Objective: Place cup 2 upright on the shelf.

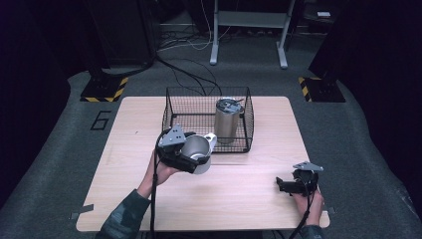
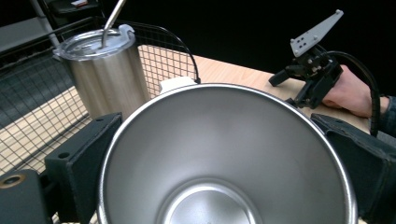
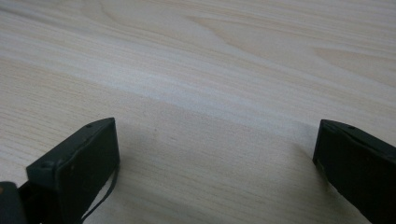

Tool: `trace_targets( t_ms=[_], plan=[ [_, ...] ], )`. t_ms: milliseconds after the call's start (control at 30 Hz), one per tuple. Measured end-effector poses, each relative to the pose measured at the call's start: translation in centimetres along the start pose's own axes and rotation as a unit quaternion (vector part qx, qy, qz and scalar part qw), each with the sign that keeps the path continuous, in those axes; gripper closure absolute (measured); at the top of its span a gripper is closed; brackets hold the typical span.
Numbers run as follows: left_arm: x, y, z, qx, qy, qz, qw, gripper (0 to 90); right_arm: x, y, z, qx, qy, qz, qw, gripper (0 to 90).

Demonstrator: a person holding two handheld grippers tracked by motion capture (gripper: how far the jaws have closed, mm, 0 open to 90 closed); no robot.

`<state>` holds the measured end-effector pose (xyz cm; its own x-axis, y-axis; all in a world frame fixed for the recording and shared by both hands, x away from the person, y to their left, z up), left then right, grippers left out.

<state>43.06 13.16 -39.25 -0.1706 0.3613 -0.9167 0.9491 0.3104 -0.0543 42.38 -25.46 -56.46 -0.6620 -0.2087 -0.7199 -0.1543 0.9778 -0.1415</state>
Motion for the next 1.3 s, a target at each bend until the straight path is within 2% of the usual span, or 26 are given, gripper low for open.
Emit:
trace_targets(
  t_ms=[600,1033,1300],
  plan=[
    [-2.2,2.4,-0.9,-0.026,0.0,0.007,0.9996,6.3,0.0,0.0,0.0,0.0,0.0,0.0,1.0,0.0],
    [-3.9,4.5,-1.3,-0.04,-0.002,0.002,0.9992,6.3,0.0,0.0,0.0,0.0,0.0,0.0,1.0,0.0],
    [-5.0,5.4,-0.8,-0.045,0.006,0.004,0.999,6.3,0.0,0.0,0.0,0.0,0.0,0.002,1.0,0.0]
  ],
)
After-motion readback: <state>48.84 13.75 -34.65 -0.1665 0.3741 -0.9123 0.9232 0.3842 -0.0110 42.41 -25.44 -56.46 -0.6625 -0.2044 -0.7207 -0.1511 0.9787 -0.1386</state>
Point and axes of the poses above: each handheld gripper's, and its own axes: z roughly forward along the jaws, x roughly out of its underside, y roughly to its left, the point moved 5 cm from there along z, roughly forward along the jaws, and after that the axes turned 12 degrees about x, right-handed, at the moved point
